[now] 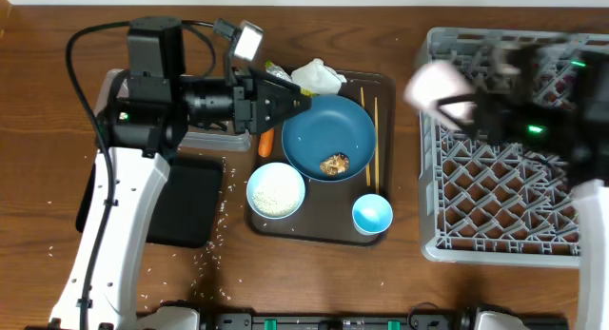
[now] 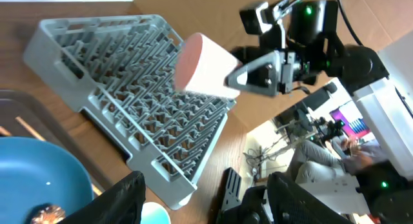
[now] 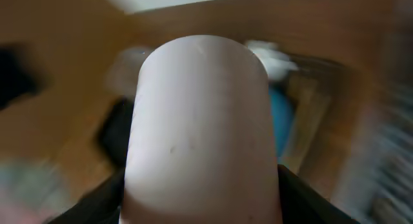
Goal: Sort waste into correct bins and load items into the dishwasher rack
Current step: 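Carry the pink cup with the right gripper and set it in the rack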
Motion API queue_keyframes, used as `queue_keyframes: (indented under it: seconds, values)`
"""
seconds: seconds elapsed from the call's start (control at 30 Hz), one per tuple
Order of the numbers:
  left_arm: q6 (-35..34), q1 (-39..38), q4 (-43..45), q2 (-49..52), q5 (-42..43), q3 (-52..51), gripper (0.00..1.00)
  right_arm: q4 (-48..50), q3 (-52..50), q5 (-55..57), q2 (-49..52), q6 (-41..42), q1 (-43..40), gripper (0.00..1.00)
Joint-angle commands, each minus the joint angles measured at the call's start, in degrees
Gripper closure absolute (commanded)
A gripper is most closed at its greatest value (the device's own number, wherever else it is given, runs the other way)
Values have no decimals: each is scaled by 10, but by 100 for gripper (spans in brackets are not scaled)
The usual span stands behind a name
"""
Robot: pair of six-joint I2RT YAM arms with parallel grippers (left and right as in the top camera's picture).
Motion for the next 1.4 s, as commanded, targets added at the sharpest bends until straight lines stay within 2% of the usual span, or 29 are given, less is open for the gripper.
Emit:
queue_keyframes:
  seconds: [0.0, 0.23, 0.47, 0.63, 0.77, 1.03, 1.07, 1.13, 1.2, 1.27, 1.37]
  values:
    - [5, 5, -5, 0, -2, 4, 39, -33, 3, 129, -27, 49, -85, 51]
    - [5, 5, -8, 0, -2, 4, 38, -122, 3, 329, -19, 141, -277, 50]
    - [6, 5, -17, 0, -2, 4, 38, -132, 3, 369, 19, 164, -387, 50]
    - [6, 5, -30, 0, -2, 4, 38, -131, 3, 375, 59, 172, -428, 50]
    - [6, 5, -30, 0, -3, 4, 38, -114, 3, 367, 105, 172, -438, 45]
    - [6, 5, -30, 0, -3, 4, 38, -96, 3, 284, 206, 172, -438, 46]
    - [6, 5, -30, 0, -3, 4, 38, -97, 3, 279, 215, 172, -438, 44]
    - [6, 5, -31, 0, -5, 3, 38, -98, 3, 273, 231, 174, -438, 27]
    - [6, 4, -42, 0, -13, 3, 35, -97, 4, 258, 230, 167, -438, 16]
    - [6, 2, -61, 0, -40, 3, 34, -96, 10, 245, 224, 157, -437, 12]
    - [6, -10, -103, 0, -126, 3, 34, -101, 26, 205, 204, 138, -434, 9]
